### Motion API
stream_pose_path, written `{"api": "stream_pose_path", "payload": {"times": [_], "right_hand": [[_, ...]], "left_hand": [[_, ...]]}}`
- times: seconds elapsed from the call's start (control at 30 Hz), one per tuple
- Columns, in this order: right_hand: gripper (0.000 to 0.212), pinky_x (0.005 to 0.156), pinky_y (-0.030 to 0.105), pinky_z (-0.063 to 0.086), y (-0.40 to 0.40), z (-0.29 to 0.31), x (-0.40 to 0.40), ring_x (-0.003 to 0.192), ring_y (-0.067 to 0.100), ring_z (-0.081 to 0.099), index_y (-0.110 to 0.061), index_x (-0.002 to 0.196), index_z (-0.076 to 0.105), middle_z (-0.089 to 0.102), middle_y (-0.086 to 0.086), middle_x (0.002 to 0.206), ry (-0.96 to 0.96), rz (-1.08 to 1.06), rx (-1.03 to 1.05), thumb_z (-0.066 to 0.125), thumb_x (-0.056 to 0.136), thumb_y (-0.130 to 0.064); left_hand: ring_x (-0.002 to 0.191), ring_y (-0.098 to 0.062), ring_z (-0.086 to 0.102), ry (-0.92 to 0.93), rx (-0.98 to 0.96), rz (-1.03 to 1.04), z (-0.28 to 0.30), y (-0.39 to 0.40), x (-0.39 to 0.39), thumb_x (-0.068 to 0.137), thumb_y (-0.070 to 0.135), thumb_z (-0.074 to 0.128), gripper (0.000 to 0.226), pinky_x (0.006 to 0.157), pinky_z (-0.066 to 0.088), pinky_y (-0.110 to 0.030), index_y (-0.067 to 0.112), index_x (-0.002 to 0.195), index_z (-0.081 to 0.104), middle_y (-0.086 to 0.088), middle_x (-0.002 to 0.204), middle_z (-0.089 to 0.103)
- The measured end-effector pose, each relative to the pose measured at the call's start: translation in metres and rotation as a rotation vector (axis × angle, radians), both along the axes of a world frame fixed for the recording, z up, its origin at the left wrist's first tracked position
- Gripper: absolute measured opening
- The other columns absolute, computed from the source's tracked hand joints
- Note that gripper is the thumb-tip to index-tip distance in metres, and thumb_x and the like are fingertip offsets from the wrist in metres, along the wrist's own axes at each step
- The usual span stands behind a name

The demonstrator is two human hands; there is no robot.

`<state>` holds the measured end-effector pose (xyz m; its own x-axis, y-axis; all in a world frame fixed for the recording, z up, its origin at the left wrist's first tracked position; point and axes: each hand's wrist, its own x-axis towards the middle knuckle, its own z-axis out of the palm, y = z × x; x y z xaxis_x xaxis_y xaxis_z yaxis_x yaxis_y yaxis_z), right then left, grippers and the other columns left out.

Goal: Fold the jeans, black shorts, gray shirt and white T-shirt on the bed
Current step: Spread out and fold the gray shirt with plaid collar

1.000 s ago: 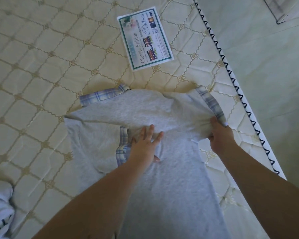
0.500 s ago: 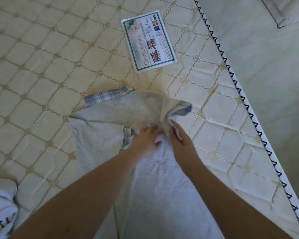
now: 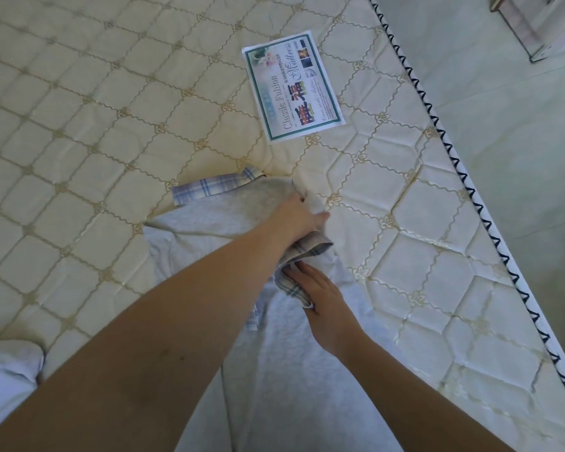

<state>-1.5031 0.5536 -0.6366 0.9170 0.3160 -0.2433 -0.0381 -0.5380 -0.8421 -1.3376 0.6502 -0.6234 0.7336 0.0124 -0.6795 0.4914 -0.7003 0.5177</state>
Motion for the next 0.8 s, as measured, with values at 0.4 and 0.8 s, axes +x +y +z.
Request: {"api": "stream_pose_path", "payload": {"times": [0.4,0.8], "right_hand": [[0.009,0.053,0.022,0.047,-0.105,-0.002,0.044,0.063,0.01,0.059,-0.023,0.09,0.068,0.068,-0.013,0.067,0.344,-0.963,0.307,0.06,0.09,-0.018],[0.053,0.089,0.04,0.053,-0.143,-0.011,0.14,0.093,0.025,0.067,-0.018,0.094,0.073,0.074,0.005,0.091,0.657,-0.52,0.057,0.082,0.063,-0.06]], "left_hand": [[0.123,-0.032,0.045,-0.478,0.562,-0.602,-0.033,0.017,0.051,0.088,0.036,0.061,0.051,0.101,0.034,-0.044,0.019,0.134,0.051,-0.01,0.135,0.045],[0.099,-0.028,0.058,-0.294,0.292,-0.616,-0.022,0.011,0.066,0.085,0.011,0.064,0.039,0.078,0.046,-0.038,0.016,0.12,0.047,-0.005,0.107,0.06]]}}
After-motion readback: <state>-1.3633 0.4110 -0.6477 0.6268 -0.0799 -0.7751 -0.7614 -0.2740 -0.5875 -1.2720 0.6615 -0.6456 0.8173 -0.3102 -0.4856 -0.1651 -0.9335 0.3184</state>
